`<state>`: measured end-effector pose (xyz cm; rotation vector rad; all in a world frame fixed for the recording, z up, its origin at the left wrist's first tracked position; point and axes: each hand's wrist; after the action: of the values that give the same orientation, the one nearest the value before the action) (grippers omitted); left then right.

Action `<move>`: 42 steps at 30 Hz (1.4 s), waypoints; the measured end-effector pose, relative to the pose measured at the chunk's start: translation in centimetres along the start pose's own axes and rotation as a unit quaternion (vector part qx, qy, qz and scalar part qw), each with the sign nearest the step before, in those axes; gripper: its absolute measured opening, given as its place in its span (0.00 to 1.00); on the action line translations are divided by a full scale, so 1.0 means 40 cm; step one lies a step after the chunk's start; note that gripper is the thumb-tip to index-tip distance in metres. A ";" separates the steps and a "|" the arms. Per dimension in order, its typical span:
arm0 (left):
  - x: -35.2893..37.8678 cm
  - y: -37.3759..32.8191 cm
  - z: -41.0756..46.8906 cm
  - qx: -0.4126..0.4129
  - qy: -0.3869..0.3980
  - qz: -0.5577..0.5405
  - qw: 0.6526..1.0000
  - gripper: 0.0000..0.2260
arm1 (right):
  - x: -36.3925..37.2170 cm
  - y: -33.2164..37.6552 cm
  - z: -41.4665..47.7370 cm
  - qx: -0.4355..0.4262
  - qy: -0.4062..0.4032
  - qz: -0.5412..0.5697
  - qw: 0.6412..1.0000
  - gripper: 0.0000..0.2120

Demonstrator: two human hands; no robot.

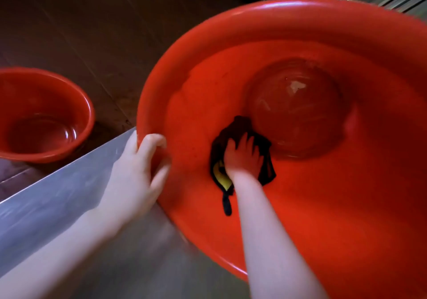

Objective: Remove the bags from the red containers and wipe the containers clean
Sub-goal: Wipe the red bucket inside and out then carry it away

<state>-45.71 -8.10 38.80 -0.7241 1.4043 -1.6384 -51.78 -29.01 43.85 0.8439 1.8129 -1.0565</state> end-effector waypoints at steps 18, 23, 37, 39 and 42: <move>-0.011 -0.014 0.002 0.000 0.011 -0.007 1.000 0.08 | 0.007 0.075 0.034 -0.023 -0.057 0.144 0.988 0.29; -0.060 -0.018 -0.015 0.023 0.042 0.015 0.999 0.21 | 0.043 0.033 0.046 -0.068 -0.076 0.090 0.991 0.29; 0.036 -0.141 -0.031 0.095 0.175 0.070 0.977 0.33 | 0.126 -0.375 -0.042 -0.060 -0.003 -0.132 0.989 0.31; 0.069 -0.131 -0.060 0.068 0.176 0.044 0.981 0.33 | 0.125 -0.397 -0.052 -0.029 0.000 -0.146 0.989 0.31; 0.084 -0.117 -0.066 0.052 0.162 0.030 0.985 0.38 | 0.117 -0.344 -0.075 0.038 -0.006 -0.114 0.993 0.30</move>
<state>-50.61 -9.64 42.50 -0.3622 1.5342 -1.8247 -66.38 -31.42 44.95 0.6837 1.9010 -1.2795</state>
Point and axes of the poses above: each hand's wrist, its own z-axis towards the middle knuckle, its own x-axis out of the palm, y = z × x, and after that the axes turned 12 degrees about -z, right-handed
